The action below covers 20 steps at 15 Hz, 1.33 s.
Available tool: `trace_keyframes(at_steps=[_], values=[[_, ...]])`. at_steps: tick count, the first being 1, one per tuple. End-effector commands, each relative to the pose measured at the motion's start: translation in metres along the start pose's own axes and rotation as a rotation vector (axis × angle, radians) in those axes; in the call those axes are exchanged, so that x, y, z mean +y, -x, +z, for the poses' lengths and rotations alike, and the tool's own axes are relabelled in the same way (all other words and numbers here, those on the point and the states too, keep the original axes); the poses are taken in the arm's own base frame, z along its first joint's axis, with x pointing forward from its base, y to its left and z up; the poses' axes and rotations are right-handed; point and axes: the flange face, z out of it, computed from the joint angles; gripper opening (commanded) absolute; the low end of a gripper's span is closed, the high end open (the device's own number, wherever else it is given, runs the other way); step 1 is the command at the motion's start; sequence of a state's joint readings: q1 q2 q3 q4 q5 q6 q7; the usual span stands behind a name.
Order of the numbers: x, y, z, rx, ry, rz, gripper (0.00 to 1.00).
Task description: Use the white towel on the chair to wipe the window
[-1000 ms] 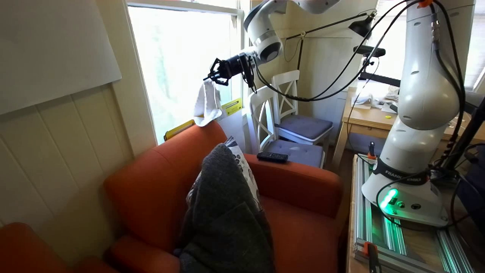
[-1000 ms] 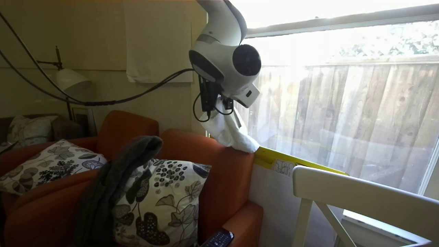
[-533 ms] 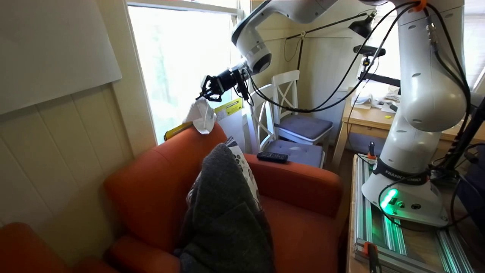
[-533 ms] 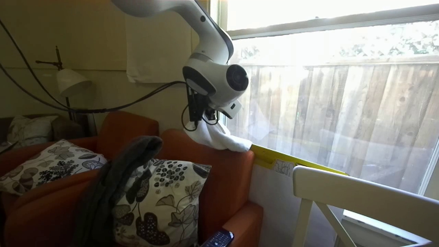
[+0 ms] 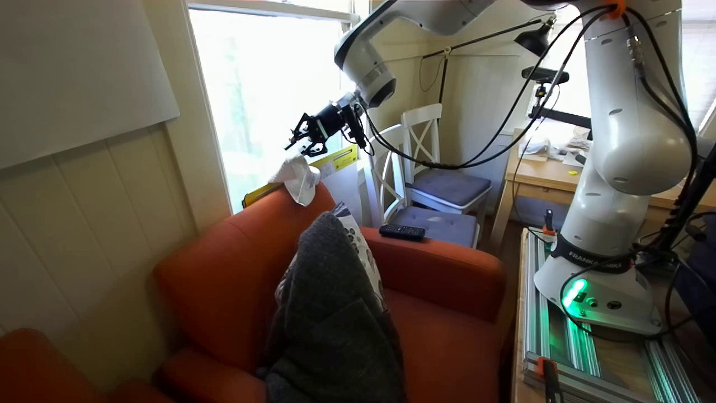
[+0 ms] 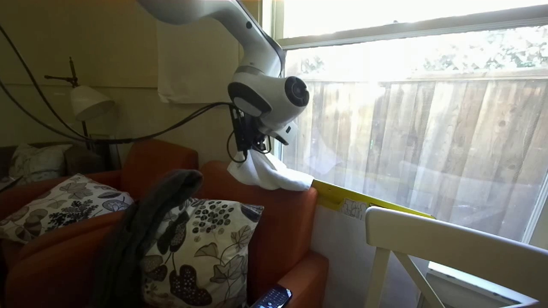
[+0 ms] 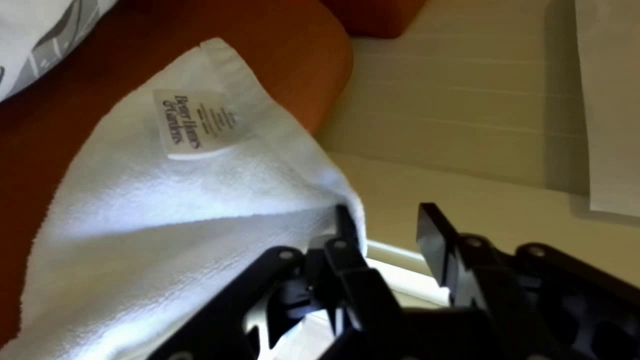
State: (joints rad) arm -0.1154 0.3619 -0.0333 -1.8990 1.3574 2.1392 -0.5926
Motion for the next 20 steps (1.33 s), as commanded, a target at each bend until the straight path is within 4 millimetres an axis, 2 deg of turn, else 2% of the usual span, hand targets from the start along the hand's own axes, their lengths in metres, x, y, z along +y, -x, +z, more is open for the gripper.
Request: trace_keyframes(at_steps=[1, 3, 5, 6, 10, 12, 16, 18, 20], values=[[-0.040, 0.019, -0.022, -0.069, 0.166, -0.085, 0.69], [-0.059, 0.021, -0.031, -0.085, 0.265, -0.154, 0.81], [-0.082, 0.019, -0.032, -0.089, 0.350, -0.244, 0.96], [-0.091, 0.018, -0.032, -0.083, 0.384, -0.297, 1.00], [-0.114, 0.008, -0.014, -0.035, 0.473, -0.456, 1.00], [-0.128, 0.015, -0.026, -0.089, 0.459, -0.443, 1.00], [-0.150, 0.030, -0.094, -0.104, 0.704, -0.518, 1.00], [-0.162, 0.035, -0.134, -0.058, 0.821, -0.549, 1.00], [-0.167, 0.040, -0.175, 0.011, 0.863, -0.534, 1.00]])
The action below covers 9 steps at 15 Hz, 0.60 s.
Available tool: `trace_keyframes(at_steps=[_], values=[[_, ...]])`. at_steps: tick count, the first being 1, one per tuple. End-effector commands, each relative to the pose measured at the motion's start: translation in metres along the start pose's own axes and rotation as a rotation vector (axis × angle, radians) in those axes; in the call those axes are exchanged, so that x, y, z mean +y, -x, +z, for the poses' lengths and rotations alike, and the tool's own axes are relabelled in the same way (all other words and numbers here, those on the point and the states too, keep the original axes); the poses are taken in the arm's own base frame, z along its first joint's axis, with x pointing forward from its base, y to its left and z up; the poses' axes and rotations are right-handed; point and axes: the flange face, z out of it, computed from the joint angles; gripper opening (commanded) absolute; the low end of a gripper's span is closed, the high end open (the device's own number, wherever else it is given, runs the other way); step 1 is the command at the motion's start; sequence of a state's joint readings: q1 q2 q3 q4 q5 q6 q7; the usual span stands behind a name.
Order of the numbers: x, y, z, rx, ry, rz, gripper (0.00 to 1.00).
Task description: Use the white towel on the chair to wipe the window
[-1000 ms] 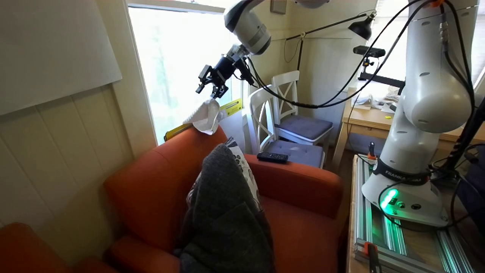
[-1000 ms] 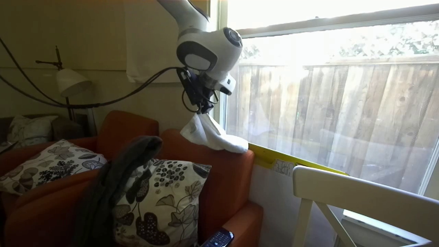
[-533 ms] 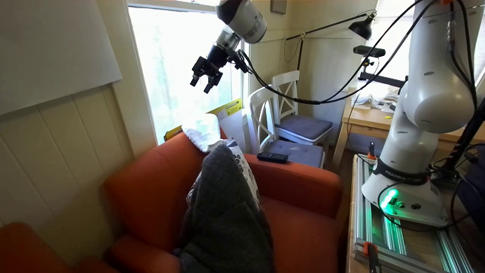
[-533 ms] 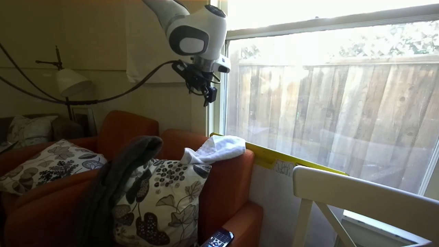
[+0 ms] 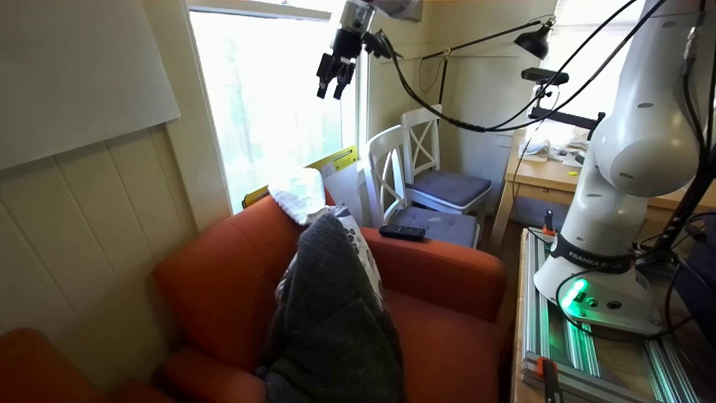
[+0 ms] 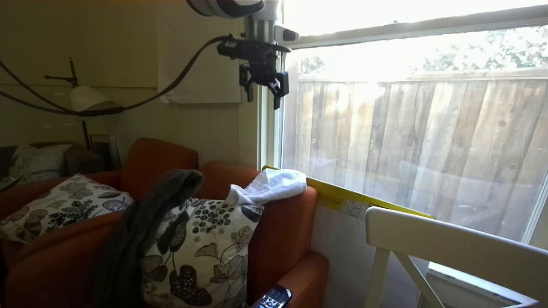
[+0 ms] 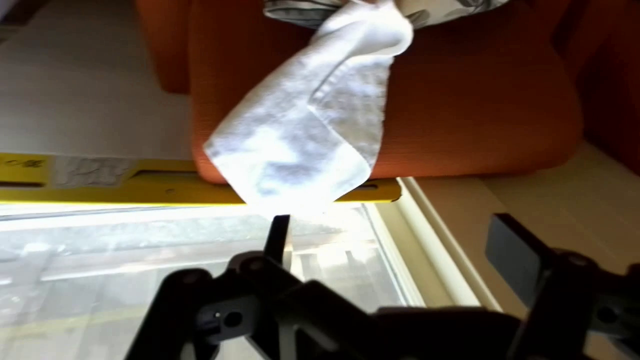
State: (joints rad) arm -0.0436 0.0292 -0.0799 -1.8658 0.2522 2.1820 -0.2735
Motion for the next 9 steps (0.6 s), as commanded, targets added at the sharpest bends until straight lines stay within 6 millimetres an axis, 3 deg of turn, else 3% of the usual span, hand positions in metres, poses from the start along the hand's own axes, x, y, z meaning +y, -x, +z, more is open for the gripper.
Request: trace_keyframes(at_steps=[1, 3, 4, 6, 9], values=[[0.032, 0.037, -0.057, 0.041, 0.111, 0.039, 1.00], [0.059, 0.062, -0.068, 0.012, 0.157, 0.060, 1.00], [0.046, 0.031, -0.063, 0.045, 0.119, 0.039, 1.00], [0.063, 0.049, -0.070, 0.030, 0.139, 0.064, 1.00], [0.063, 0.055, -0.067, 0.020, 0.138, 0.063, 1.00]])
